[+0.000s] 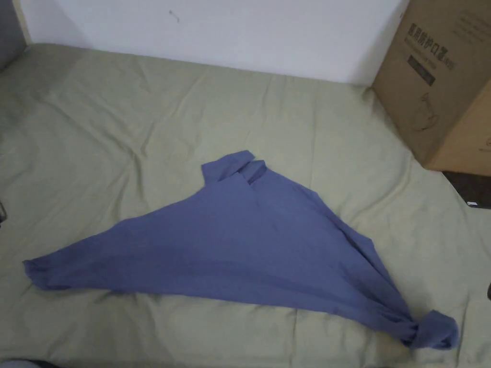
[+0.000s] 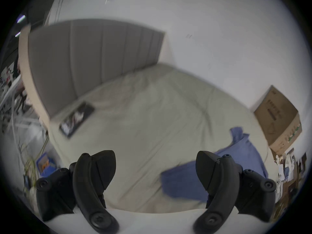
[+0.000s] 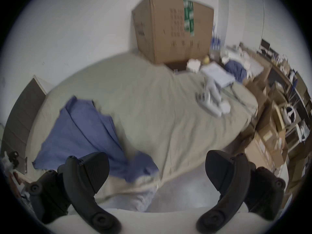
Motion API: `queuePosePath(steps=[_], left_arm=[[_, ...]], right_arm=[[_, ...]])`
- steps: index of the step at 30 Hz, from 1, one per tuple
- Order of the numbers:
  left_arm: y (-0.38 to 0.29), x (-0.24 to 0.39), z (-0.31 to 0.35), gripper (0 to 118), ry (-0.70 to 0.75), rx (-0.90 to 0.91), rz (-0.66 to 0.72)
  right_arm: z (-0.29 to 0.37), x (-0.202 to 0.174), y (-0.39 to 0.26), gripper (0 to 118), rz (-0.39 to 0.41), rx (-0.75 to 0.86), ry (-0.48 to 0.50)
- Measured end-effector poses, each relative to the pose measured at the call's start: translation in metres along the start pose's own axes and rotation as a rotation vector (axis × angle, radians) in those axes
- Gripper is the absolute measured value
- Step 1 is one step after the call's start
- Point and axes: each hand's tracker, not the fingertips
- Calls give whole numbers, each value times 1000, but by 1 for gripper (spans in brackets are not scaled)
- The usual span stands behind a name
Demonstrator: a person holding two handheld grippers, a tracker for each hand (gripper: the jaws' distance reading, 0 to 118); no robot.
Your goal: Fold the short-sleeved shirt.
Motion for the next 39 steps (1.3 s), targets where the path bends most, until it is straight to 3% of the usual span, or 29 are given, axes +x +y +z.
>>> queuePosePath(steps=[3,6,8,12,14,15,16,17,18,19,21,24,28,32,33,34,35,36,37,38,39], left_arm=[[26,34,32,100,-65,173,-122],[33,68,54,109,-69,338,-198],[32,92,66,109,-98,383,-243],[21,127,76,109,-138,412,-349],[12,136,75,106,-151,414,-348],[8,140,76,99,-170,408,-347],[5,143,76,88,-189,402,-342],[1,146,76,75,-204,397,-344],[-3,146,74,55,-209,391,-352],[-5,148,73,38,-210,386,-359],[-9,148,72,2,-219,374,-372],[-12,144,68,0,-228,366,-361],[-12,137,64,0,-234,325,-326],[-8,127,61,0,-234,272,-284],[-5,123,57,2,-199,234,-292],[-4,122,56,14,-176,196,-302],[-1,116,51,37,-173,136,-300],[2,111,44,77,-170,76,-293],[5,105,34,102,-160,-11,-286],[4,100,25,111,-149,-99,-271],[3,91,15,111,-154,-164,-253]], right_arm=[[40,-32,28,114,58,189,56],[73,-71,44,116,135,385,98],[74,-84,50,118,170,480,113],[79,-125,50,118,194,571,238],[76,-140,47,118,183,586,262],[95,-175,33,118,185,586,275],[95,-184,29,116,186,587,293],[94,-192,25,112,191,577,314],[90,-194,24,96,199,560,337],[86,-194,23,71,203,547,358],[82,-204,16,7,206,536,368],[66,-202,12,0,188,535,368],[55,-200,9,0,109,489,395],[53,-200,5,0,113,485,410],[52,-200,5,0,124,485,411],[51,-200,5,0,138,482,412],[53,-203,2,0,153,480,411],[52,-204,1,0,162,479,405],[50,-205,1,0,170,475,404],[49,-206,0,0,174,469,406],[49,-208,-1,0,173,462,409]])
